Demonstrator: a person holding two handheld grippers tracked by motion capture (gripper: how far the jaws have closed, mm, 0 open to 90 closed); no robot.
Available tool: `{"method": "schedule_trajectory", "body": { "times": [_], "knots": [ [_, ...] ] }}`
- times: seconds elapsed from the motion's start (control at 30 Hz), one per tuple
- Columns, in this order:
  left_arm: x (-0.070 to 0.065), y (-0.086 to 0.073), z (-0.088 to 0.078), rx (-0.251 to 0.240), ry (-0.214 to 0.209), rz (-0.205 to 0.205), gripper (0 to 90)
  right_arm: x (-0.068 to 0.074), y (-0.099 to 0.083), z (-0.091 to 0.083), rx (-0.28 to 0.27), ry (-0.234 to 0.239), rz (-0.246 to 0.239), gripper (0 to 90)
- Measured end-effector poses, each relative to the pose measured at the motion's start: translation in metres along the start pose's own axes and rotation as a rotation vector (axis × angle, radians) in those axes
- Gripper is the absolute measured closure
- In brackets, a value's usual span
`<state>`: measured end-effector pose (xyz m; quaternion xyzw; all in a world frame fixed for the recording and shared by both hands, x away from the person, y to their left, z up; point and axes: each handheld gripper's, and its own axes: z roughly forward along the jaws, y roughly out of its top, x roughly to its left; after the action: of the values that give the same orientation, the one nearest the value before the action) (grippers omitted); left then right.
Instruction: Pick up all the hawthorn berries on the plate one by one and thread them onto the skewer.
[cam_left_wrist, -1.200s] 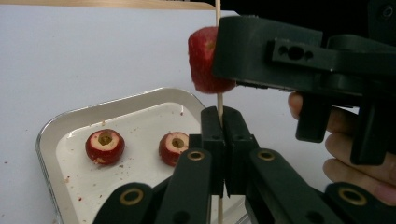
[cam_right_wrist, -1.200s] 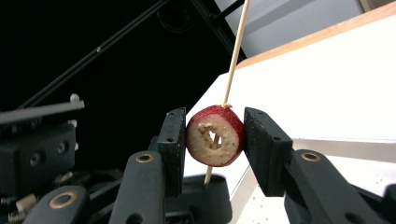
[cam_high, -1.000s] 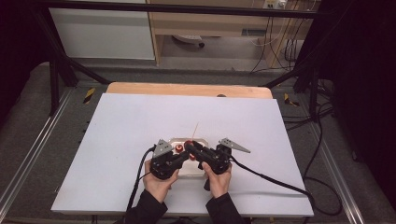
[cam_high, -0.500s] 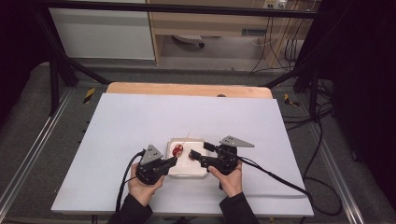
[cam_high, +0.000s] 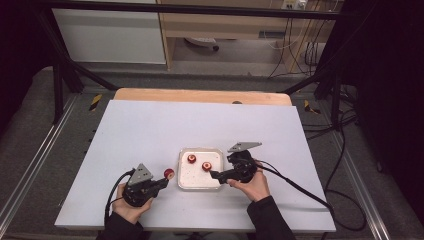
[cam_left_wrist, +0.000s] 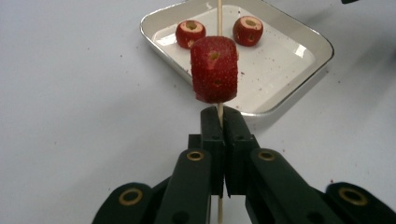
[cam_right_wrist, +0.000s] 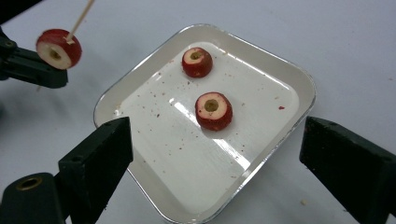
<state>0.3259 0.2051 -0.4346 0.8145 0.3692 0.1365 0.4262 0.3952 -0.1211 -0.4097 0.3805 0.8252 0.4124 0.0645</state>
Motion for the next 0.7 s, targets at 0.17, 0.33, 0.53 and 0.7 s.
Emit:
{"method": "schedule_trajectory", "body": {
  "times": [0.17, 0.33, 0.53, 0.7],
  "knots": [
    [0.002, -0.006, -0.004, 0.01, -0.002, 0.014, 88.3, 0.003, 0.015, 0.007, 0.084, -0.012, -0.044, 10.1],
    [0.002, -0.007, -0.005, 0.006, 0.0, 0.02, 88.3, 0.008, 0.03, 0.015, 0.158, -0.018, -0.081, 13.3],
    [0.002, -0.009, -0.004, 0.01, -0.003, 0.018, 88.3, 0.013, 0.045, 0.033, 0.268, -0.031, -0.147, 22.5],
    [0.002, -0.009, -0.005, 0.013, 0.002, 0.018, 88.3, 0.011, 0.055, 0.047, 0.336, -0.015, -0.145, 32.6]
  ]
}}
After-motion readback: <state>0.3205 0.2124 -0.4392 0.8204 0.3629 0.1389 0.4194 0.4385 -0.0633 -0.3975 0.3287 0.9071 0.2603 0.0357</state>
